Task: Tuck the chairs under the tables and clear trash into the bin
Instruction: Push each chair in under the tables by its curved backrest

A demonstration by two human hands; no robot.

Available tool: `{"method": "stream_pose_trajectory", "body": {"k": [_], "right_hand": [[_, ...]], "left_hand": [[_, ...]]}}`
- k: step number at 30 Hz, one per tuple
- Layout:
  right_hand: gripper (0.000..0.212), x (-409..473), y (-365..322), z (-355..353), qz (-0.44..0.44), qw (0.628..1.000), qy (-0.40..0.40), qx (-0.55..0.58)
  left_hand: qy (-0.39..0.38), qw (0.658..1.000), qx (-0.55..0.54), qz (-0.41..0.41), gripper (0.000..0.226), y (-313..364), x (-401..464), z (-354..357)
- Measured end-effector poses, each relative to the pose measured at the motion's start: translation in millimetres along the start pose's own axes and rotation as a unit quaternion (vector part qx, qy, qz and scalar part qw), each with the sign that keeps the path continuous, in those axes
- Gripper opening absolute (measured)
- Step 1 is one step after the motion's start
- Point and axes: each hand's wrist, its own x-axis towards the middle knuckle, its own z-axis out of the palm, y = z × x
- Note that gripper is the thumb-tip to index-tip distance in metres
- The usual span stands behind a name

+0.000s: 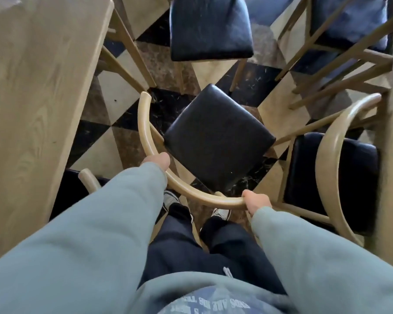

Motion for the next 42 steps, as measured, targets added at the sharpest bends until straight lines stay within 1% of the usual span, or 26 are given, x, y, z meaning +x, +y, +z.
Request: {"method": "stream_pose_trajectory", "body": {"k": [1,3,6,9,11,14,16,17,19,21,22,26,30,33,36,39,42], "right_hand": [[0.053,4.0,4.3,-11.4,0.014,1.0,0.005,0.02],[0.055,9.3,9.2,-29.4,0.031,0.998,0.014,0.061],[0.052,14.4,12.5,-44.2,0.052,0.989,0.046,0.128],[0.05,13.6,15.6,-43.4,0.095,0.969,0.074,0.216],[0.046,12.5,15.4,-32.5,0.115,0.937,0.072,0.321],[0.021,12.6,2.4,-17.7,0.13,0.863,0.053,0.485],[0.011,12.7,-1.9,-11.7,0.146,0.811,0.051,0.565],[0.011,10.7,-2.6,-11.7,0.153,0.797,0.049,0.582],[0.016,9.8,-3.0,-10.8,0.161,0.786,0.069,0.593],[0.019,9.6,-4.3,-8.4,0.164,0.784,0.099,0.59],[0.02,9.3,-5.3,-7.2,0.163,0.784,0.112,0.588],[0.026,10.1,-12.3,1.3,0.177,0.769,0.16,0.593],[0.017,12.1,-15.6,4.0,0.19,0.765,0.183,0.588],[0.014,11.4,-32.3,1.9,0.171,0.768,0.185,0.589],[0.013,10.3,-54.8,-0.4,0.145,0.783,0.173,0.579],[0.013,8.5,-79.5,-2.2,0.102,0.812,0.159,0.552],[0.015,7.3,-111.0,-2.8,0.062,0.84,0.148,0.518]], "left_hand": [[-0.01,1.0,0.01,-0.002,0.054,-3.1,-1.1,8.3],[-0.006,0.999,0.034,0.003,0.053,-3.5,-5.3,21.2],[0.03,0.998,0.042,0.035,0.055,5.5,-5.0,30.8],[0.063,0.995,0.041,0.069,0.061,18.2,3.4,25.9],[0.074,0.993,0.026,0.086,0.063,27.8,14.2,16.3],[0.096,0.989,-0.008,0.109,0.068,54.3,32.1,-0.3],[0.099,0.988,-0.025,0.117,0.076,74.8,45.9,-6.9],[0.095,0.988,-0.035,0.115,0.08,81.7,50.9,-9.1],[0.072,0.992,-0.04,0.096,0.088,95.0,62.7,-9.9],[0.052,0.993,-0.052,0.088,0.09,102.5,70.4,-11.7],[0.044,0.993,-0.06,0.095,0.086,105.5,72.5,-11.0],[0.01,0.986,-0.074,0.149,0.05,121.5,85.6,-4.7],[0.015,0.985,-0.053,0.161,0.033,121.7,90.6,-8.1],[0.037,0.986,-0.062,0.152,0.031,125.4,89.6,-16.6],[0.05,0.988,-0.084,0.122,0.034,122.3,90.9,-36.1],[0.09,0.984,-0.123,0.093,0.031,108.2,90.6,-56.7],[0.106,0.978,-0.17,0.054,0.036,91.6,92.2,-79.7]]}}
